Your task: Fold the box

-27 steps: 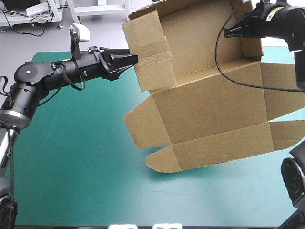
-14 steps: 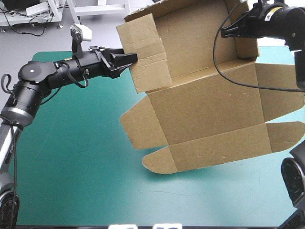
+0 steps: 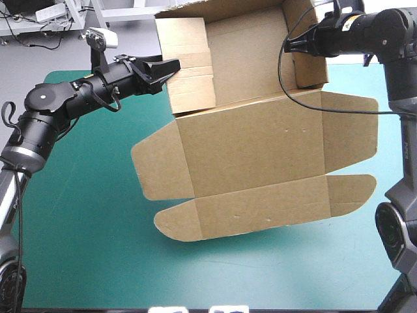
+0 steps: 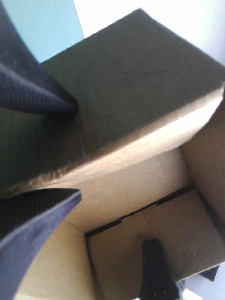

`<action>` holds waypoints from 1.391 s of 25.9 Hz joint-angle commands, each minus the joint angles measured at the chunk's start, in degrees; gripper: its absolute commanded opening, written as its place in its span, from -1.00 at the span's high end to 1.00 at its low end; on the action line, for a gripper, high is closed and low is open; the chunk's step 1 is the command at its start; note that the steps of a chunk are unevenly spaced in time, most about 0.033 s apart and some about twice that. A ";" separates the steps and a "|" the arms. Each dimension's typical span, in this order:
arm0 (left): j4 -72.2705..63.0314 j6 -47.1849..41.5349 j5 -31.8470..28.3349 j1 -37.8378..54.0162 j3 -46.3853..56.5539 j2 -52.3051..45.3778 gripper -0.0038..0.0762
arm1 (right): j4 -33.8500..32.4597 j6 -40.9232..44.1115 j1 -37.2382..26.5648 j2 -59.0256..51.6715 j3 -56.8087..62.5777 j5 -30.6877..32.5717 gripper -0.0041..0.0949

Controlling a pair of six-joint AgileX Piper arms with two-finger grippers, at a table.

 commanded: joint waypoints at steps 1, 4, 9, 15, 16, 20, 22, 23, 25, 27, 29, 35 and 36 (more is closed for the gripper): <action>-3.82 0.00 -5.50 0.13 -1.87 -1.95 0.29 | 7.68 0.87 0.11 -2.43 -1.21 0.31 0.96; -2.48 -0.30 -7.57 0.13 -1.87 -1.95 0.87 | 7.41 2.07 0.46 -2.30 -1.21 0.40 0.96; 7.33 -5.84 -8.14 -0.08 -1.87 -1.95 0.92 | 6.83 3.08 1.20 -2.30 2.60 0.40 0.96; 27.52 -19.29 -3.70 -0.08 -2.22 -1.95 0.92 | 2.64 2.84 3.30 -3.01 14.39 0.40 0.96; 30.58 -20.99 -2.48 -0.08 -2.22 -1.95 0.92 | 0.15 3.09 3.75 -3.25 16.70 0.40 0.96; 38.93 -25.50 2.78 -0.08 -2.22 -1.95 0.92 | -3.68 3.22 4.99 -4.02 23.29 0.40 0.96; 43.12 -27.34 5.18 -0.13 -2.22 -1.86 0.92 | -3.82 3.22 5.11 -4.03 26.74 0.40 0.96; 45.58 -28.29 6.01 -0.44 -2.22 -1.86 0.92 | -3.82 3.06 5.11 -4.03 28.42 0.40 0.96; 52.62 -31.60 6.61 -1.66 -2.22 -1.63 0.92 | -4.31 3.05 5.11 -4.03 33.21 -1.53 0.96; 56.87 -33.65 6.97 -3.00 -2.22 -0.22 0.92 | -4.08 2.79 5.11 -4.03 37.77 -5.14 0.96; 56.37 -33.65 8.06 -3.56 -2.22 2.45 0.92 | -3.56 2.36 5.11 -4.03 42.09 -8.98 0.96; 56.51 -34.42 6.37 -3.56 -2.22 8.58 0.92 | -3.67 0.38 5.11 -3.35 48.12 -17.76 0.96; 56.65 -34.42 6.89 -3.56 -2.22 9.76 0.92 | -3.67 0.38 5.11 -2.53 48.12 -18.88 0.96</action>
